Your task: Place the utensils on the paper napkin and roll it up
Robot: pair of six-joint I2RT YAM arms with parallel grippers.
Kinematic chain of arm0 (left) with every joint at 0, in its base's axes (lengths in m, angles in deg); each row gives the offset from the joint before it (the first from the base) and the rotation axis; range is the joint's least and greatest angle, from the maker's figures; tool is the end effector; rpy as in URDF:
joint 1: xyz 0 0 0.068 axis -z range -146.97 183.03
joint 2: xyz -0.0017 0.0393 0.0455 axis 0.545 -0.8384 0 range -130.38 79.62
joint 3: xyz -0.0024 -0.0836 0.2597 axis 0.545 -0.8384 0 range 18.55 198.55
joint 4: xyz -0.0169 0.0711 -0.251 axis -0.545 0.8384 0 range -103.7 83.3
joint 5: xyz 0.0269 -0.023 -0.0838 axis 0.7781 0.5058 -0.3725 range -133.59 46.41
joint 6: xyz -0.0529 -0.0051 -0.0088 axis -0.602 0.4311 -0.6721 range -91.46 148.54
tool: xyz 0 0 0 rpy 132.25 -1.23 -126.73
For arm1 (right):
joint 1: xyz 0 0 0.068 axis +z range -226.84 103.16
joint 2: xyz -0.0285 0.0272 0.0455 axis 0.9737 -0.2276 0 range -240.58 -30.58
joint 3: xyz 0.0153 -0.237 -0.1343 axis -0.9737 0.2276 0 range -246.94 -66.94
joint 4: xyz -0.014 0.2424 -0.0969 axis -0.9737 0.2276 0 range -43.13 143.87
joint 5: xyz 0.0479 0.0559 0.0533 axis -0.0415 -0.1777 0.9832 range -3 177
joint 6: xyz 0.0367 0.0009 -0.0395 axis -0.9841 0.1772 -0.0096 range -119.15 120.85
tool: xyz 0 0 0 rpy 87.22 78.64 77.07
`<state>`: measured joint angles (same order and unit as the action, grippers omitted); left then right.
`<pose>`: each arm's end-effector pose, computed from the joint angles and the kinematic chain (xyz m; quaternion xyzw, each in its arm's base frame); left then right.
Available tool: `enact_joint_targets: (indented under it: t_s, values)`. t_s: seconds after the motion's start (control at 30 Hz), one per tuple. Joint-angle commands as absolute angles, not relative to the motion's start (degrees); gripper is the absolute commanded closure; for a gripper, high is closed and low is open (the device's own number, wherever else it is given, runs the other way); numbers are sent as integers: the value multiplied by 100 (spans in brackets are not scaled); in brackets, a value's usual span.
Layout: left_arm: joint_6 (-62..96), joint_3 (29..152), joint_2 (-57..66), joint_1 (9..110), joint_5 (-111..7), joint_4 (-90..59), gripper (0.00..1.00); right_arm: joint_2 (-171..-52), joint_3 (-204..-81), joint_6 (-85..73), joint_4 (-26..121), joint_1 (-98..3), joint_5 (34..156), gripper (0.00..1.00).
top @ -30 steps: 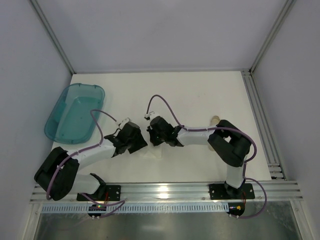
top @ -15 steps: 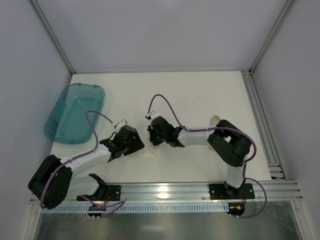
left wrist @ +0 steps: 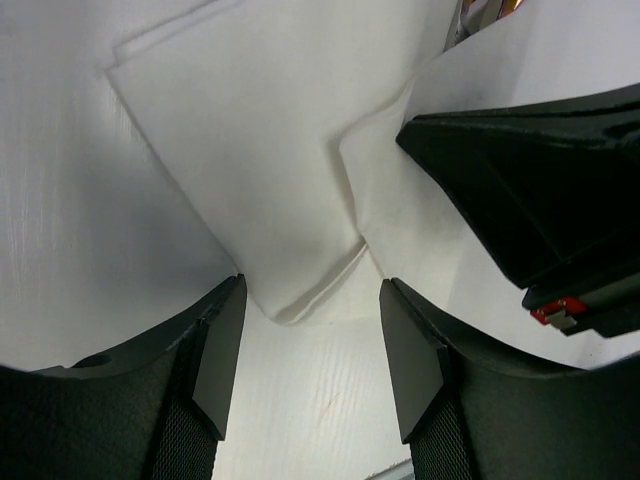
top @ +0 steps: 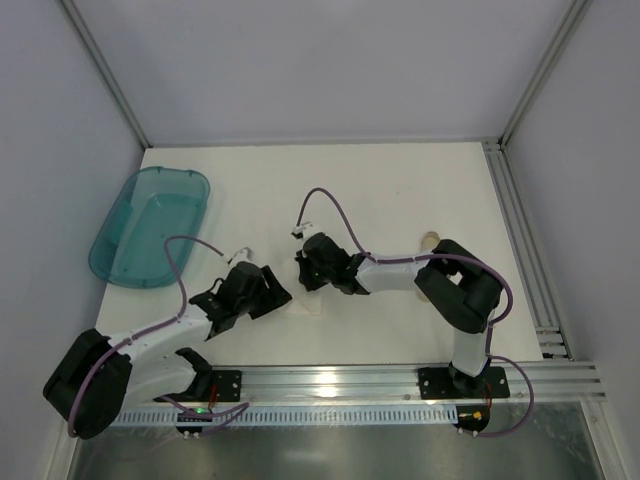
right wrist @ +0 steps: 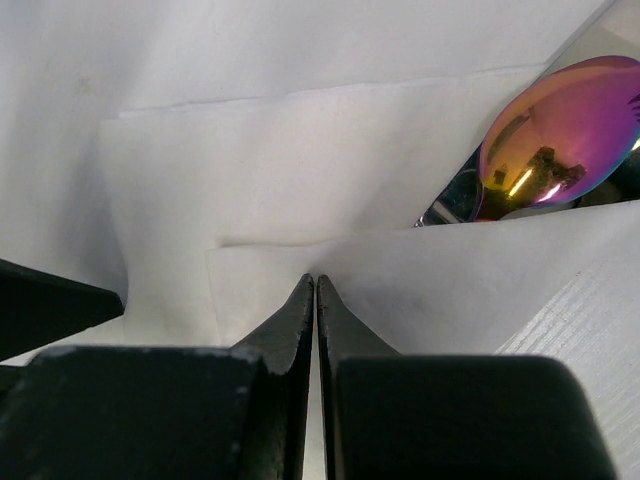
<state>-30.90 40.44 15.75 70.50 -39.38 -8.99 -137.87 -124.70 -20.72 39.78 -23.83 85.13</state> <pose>0.1612 -0.1203 0.1517 -0.1902 0.9092 -0.2534 0.2702 0.2319 0.3060 0.1442 -0.2416 0.8825 0.2324 0.3298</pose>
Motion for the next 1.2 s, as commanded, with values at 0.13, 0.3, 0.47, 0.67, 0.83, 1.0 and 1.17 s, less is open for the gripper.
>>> enact_joint_targets:
  t_s: [0.13, 0.3, 0.47, 0.67, 0.83, 1.0, 1.17]
  values:
    - [-3492, 3244, 2346, 7047, -4324, -2010, 41, -13931, -12337, -2130, 4010, -2411, 8515, 96]
    - [-3378, 3226, 2320, 7047, -4324, -2160, 38, -13930, -12301, -2139, 3975, -2420, 8506, 96]
    - [-3282, 3612, 2249, 7047, -3824, -1107, 42, -13930, -12284, -2174, 3949, -2411, 8541, 96]
    - [-3176, 4051, 2127, 7047, -2806, 44, 43, -13860, -12205, -2192, 3879, -2411, 8550, 96]
    - [-2729, 4473, 1609, 7029, -2391, 142, 41, -13834, -12161, -2192, 3843, -2411, 8559, 96]
    - [-2508, 4667, 1090, 6977, -2530, -200, 39, -13799, -12099, -2192, 3773, -2420, 8568, 96]
    - [-2595, 4606, 765, 6976, -3031, -761, 39, -13807, -12090, -2192, 3729, -2420, 8577, 96]
